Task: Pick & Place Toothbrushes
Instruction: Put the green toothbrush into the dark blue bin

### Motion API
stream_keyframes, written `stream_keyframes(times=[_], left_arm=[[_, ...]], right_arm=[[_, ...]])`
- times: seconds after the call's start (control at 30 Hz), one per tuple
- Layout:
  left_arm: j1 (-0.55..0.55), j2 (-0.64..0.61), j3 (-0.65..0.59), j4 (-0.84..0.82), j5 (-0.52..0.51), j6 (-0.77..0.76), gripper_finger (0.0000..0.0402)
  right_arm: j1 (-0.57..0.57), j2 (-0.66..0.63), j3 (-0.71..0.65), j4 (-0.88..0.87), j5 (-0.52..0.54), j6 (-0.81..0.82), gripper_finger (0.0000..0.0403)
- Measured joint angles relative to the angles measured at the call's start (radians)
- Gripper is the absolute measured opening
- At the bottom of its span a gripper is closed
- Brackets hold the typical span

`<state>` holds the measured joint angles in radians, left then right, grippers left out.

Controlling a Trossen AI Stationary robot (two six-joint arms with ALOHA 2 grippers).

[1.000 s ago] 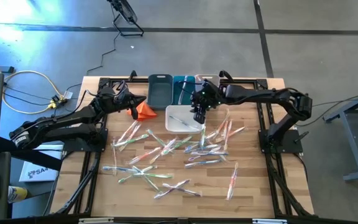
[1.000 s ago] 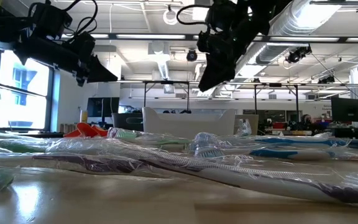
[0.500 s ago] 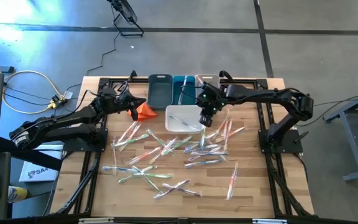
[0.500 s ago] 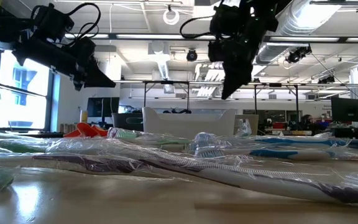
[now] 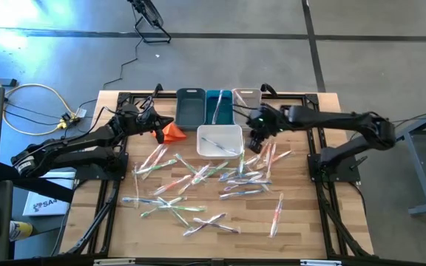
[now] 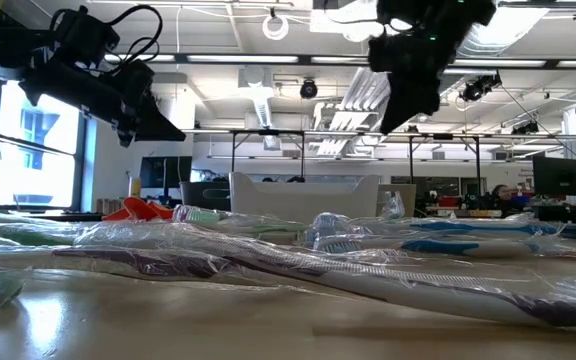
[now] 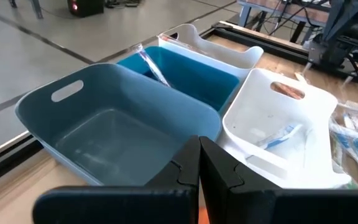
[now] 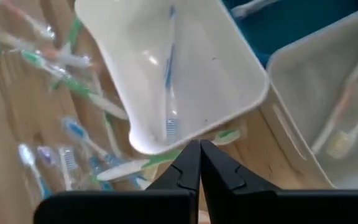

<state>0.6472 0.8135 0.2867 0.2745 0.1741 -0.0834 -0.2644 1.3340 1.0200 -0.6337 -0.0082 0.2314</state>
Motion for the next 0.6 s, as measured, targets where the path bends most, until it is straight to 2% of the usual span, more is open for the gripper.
stream_keyframes(times=[0.17, 0.3, 0.4, 0.6], left_arm=[[0.0, 0.0, 0.0, 0.002, 0.001, 0.0, 0.0], [0.0, 0.0, 0.0, -0.002, 0.001, 0.0, 0.0], [0.0, 0.0, 0.0, -0.001, 0.001, 0.0, 0.0], [0.0, 0.0, 0.0, -0.001, -0.006, 0.0, 0.0]], right_arm=[[0.023, -0.162, -0.221, 0.349, 0.087, 0.037, 0.0003], [0.027, -0.226, -0.356, 0.632, 0.143, 0.007, 0.0004], [0.017, -0.237, -0.431, 0.773, 0.158, -0.052, 0.0003], [-0.031, -0.23, -0.523, 0.92, 0.159, -0.149, 0.0004]])
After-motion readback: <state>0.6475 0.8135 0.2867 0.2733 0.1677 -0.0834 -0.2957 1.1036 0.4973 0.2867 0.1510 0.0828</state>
